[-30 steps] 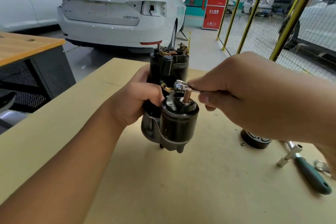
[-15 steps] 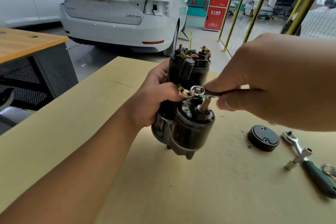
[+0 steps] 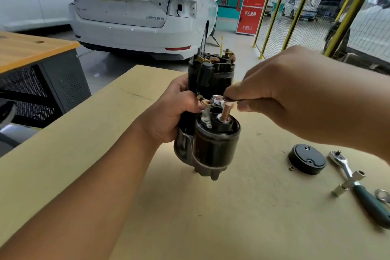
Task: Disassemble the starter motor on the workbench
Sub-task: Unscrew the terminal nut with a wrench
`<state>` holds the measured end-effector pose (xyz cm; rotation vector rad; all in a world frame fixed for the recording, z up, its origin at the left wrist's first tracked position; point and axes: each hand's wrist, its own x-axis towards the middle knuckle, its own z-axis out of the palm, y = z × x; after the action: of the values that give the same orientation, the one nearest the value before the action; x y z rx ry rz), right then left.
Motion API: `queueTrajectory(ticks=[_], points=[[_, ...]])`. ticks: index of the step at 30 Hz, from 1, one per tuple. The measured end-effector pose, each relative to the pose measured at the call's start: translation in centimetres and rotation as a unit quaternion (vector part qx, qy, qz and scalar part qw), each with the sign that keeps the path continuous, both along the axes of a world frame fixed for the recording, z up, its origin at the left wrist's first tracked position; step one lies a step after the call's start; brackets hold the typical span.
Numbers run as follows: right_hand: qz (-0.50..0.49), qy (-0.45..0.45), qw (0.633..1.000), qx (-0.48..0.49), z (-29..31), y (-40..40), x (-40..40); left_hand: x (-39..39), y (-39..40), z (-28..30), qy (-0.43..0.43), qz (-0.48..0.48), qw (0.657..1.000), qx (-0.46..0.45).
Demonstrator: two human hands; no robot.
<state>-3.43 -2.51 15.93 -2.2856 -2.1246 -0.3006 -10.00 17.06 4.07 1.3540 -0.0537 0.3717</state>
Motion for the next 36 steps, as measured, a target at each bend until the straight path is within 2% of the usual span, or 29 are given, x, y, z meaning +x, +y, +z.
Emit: queueTrajectory(ticks=[4,10,11,12,13,15,17,20,22,28,31,36], points=[[0.040,-0.004,0.997,0.062,-1.2,-0.4,1.6,0.1,0.5,-0.6,-0.002,0.038,0.999,0.012],[0.056,0.059,0.971,0.223,-2.4,-1.4,2.9,0.1,0.4,-0.8,-0.029,-0.014,0.999,0.001],[0.042,0.098,0.962,0.253,-2.5,-1.6,3.1,0.1,0.4,-0.8,-0.034,-0.022,0.999,0.000],[0.032,0.176,0.948,0.264,-2.6,-1.7,3.4,0.0,0.4,-0.8,-0.037,-0.027,0.999,-0.001],[0.031,0.292,0.923,0.250,-2.5,-1.8,3.5,0.0,0.4,-0.9,-0.040,-0.026,0.999,-0.002],[0.007,0.504,0.852,0.145,-2.3,-1.9,3.7,0.2,0.5,-0.9,-0.041,-0.003,0.999,0.009],[-0.040,0.600,0.798,0.037,-2.4,-1.7,3.9,0.3,0.5,-0.7,-0.040,0.011,0.999,0.025],[-0.053,0.684,0.726,-0.047,-2.6,-1.5,4.1,0.4,0.2,-0.6,-0.050,0.001,0.998,0.039],[-0.050,0.706,0.703,-0.071,-2.6,-1.3,4.1,0.3,-0.1,-0.4,-0.055,-0.019,0.997,0.054],[-0.064,0.692,0.712,-0.098,-2.7,-1.7,4.0,0.2,-0.7,-0.2,-0.074,-0.021,0.995,0.069],[-0.094,0.683,0.720,-0.074,-2.4,-2.0,3.5,0.3,-0.8,-0.1,-0.074,-0.012,0.995,0.062],[-0.126,0.692,0.710,-0.037,-2.6,-1.9,2.9,0.4,-0.5,-0.3,-0.053,0.030,0.997,0.036]])
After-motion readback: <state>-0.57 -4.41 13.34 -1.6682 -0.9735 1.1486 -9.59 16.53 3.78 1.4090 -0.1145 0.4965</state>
